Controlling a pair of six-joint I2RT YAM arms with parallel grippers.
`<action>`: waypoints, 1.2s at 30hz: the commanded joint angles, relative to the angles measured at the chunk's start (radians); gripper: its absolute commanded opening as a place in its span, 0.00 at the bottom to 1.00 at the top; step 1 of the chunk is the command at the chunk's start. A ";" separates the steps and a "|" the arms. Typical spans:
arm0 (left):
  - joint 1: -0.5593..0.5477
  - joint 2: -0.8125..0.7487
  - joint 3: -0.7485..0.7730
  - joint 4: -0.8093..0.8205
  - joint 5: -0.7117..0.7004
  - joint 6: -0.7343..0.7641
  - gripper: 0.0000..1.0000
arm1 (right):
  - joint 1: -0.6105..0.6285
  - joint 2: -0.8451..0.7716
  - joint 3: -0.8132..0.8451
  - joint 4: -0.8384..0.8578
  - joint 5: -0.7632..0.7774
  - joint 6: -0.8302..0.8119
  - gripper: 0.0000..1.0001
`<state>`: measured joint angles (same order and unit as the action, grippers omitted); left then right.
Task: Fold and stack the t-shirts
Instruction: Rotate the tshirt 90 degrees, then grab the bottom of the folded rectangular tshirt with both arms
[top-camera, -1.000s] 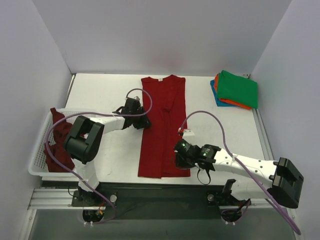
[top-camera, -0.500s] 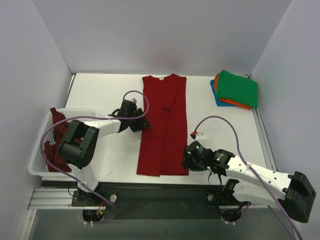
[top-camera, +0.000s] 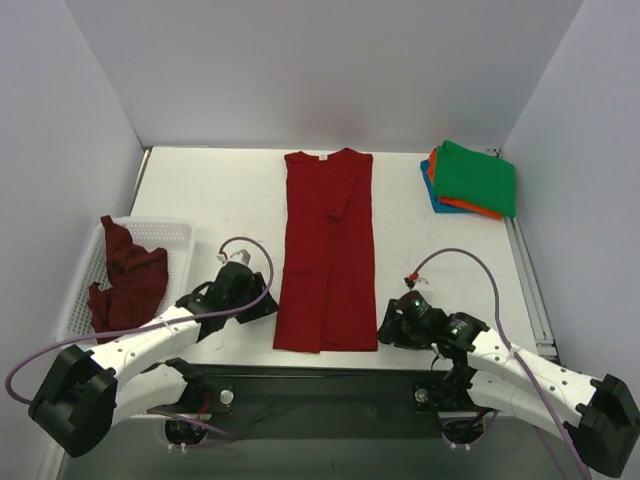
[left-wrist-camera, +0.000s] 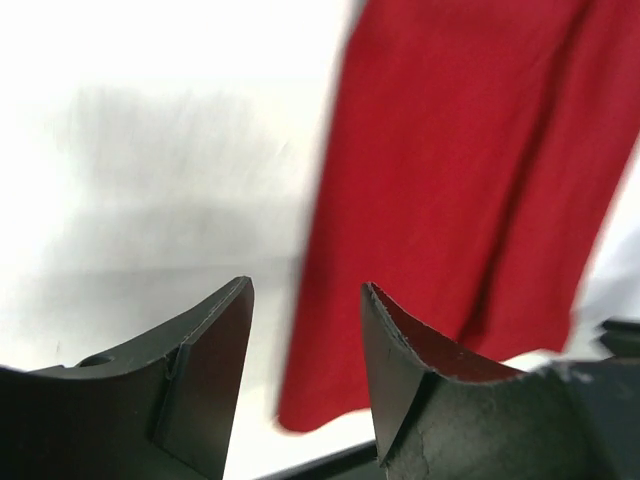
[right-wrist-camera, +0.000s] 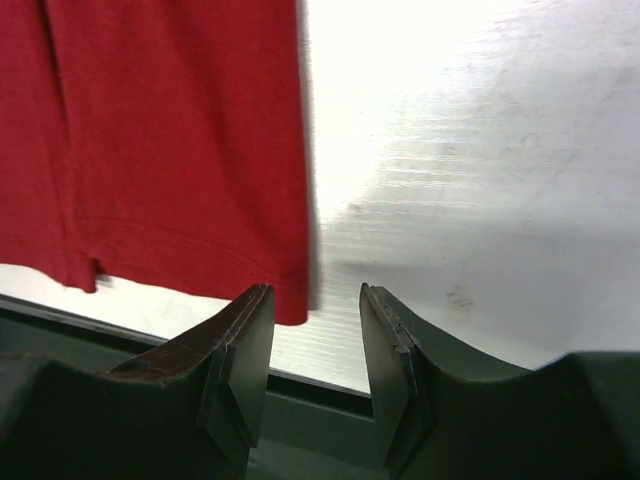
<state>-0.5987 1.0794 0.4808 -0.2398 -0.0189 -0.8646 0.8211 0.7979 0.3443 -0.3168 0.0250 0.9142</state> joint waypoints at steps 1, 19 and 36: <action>-0.090 -0.053 -0.077 -0.029 -0.036 -0.083 0.57 | -0.019 -0.014 -0.027 0.051 -0.065 0.038 0.40; -0.461 -0.164 -0.172 -0.184 -0.231 -0.413 0.49 | -0.031 0.086 -0.073 0.125 -0.143 0.046 0.29; -0.478 -0.082 -0.120 -0.124 -0.228 -0.343 0.04 | -0.039 0.092 -0.076 0.136 -0.146 0.045 0.11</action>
<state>-1.0691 0.9730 0.3420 -0.3389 -0.2459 -1.2465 0.7910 0.8768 0.2703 -0.1612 -0.1318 0.9646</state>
